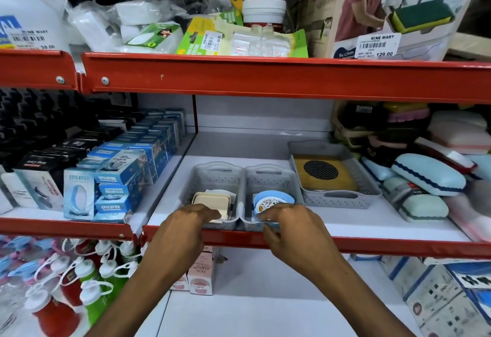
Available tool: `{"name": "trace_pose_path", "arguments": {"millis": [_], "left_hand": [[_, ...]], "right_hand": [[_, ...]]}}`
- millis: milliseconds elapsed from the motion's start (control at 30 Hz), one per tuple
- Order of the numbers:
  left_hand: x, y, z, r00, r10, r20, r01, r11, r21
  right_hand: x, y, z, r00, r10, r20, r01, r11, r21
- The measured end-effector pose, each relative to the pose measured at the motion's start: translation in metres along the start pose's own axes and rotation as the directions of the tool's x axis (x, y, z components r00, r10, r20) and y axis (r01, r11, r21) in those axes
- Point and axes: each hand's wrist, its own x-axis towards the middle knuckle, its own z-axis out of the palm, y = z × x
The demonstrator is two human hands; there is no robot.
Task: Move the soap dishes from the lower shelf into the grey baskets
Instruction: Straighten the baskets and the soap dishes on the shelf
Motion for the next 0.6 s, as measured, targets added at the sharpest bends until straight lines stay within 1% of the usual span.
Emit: {"name": "trace_pose_path", "arguments": {"millis": [100, 167, 233, 300, 367, 433, 600], "left_hand": [[0.0, -0.001, 0.0, 1.0, -0.002, 0.007, 0.002, 1.0, -0.007], [0.0, -0.001, -0.001, 1.0, 0.001, 0.008, -0.001, 1.0, -0.004], [0.0, 0.0, -0.001, 1.0, 0.005, 0.012, -0.005, 1.0, 0.001], [0.0, 0.001, -0.001, 1.0, -0.001, 0.012, 0.001, 1.0, 0.007], [0.0, 0.0, 0.0, 1.0, -0.006, 0.004, 0.006, 1.0, 0.004], [0.0, 0.001, 0.0, 1.0, -0.009, 0.0, 0.009, 1.0, -0.003], [-0.001, 0.006, -0.004, 1.0, 0.0, 0.008, 0.0, 1.0, -0.029]], "right_hand": [[0.004, 0.015, -0.012, 0.988, 0.041, -0.148, -0.032, 0.997, 0.065], [0.012, 0.035, -0.019, 0.97, 0.125, -0.207, -0.12, 0.992, 0.039], [0.022, 0.06, -0.022, 0.955, 0.223, -0.198, -0.236, 0.97, -0.048], [0.029, 0.08, -0.022, 0.949, 0.282, -0.14, -0.3, 0.946, -0.125], [0.034, 0.093, -0.019, 0.957, 0.278, -0.088, -0.289, 0.944, -0.161], [0.038, 0.101, -0.017, 0.964, 0.257, -0.066, -0.265, 0.95, -0.164], [0.034, 0.106, -0.013, 0.966, 0.243, -0.084, -0.254, 0.954, -0.161]]}}
